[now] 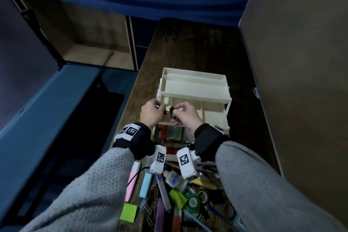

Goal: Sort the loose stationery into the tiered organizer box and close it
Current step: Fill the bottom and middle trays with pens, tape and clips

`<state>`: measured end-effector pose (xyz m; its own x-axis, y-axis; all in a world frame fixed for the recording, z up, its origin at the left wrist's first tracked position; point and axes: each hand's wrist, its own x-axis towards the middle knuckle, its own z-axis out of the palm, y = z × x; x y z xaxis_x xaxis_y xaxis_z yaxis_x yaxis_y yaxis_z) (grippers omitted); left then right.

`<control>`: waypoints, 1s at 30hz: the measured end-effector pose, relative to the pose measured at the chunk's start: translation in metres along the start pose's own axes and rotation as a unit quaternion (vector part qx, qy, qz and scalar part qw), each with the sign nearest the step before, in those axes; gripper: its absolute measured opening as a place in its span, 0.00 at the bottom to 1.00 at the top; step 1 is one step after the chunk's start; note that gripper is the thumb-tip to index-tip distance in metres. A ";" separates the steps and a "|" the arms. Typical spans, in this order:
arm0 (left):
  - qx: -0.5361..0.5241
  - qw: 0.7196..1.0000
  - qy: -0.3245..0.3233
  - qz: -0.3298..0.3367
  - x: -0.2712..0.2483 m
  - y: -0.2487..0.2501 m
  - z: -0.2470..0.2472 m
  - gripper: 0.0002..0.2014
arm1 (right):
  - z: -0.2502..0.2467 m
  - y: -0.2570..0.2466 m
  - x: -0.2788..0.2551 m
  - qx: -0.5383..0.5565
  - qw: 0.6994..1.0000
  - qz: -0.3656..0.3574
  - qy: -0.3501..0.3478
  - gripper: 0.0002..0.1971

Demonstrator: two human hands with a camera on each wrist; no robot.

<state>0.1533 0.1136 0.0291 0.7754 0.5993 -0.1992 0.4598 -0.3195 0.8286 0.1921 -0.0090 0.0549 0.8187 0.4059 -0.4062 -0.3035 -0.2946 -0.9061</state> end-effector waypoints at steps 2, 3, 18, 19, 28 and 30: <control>0.029 1.000 -0.008 -0.007 0.004 0.004 -0.004 0.14 | 0.007 -0.003 0.008 -0.013 1.000 0.011 0.000 0.10; 0.029 0.999 -0.014 -0.006 0.004 0.006 -0.006 0.16 | 0.010 -0.005 0.011 -0.026 1.000 0.009 -0.002 0.13; 0.204 0.965 -0.003 0.165 -0.015 0.004 -0.007 0.15 | -0.018 0.006 -0.010 -0.134 0.987 -0.090 -0.004 0.22; 0.255 0.947 -0.015 0.193 -0.016 0.002 -0.003 0.15 | -0.020 0.008 -0.011 -0.174 0.979 -0.106 0.020 0.21; 0.424 0.873 -0.052 0.234 -0.003 -0.009 -0.002 0.22 | -0.013 -0.001 0.010 -0.521 0.842 -0.121 -0.072 0.32; 0.412 0.875 -0.042 0.249 -0.002 -0.015 -0.005 0.17 | -0.006 -0.003 0.018 -0.563 0.816 -0.113 -0.067 0.31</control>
<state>0.1424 0.1208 0.0199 0.9816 0.1904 0.0136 0.1853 -0.9676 0.1714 0.2104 -0.0061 0.0514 0.7080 0.6284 -0.3221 0.5498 -0.7768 -0.3071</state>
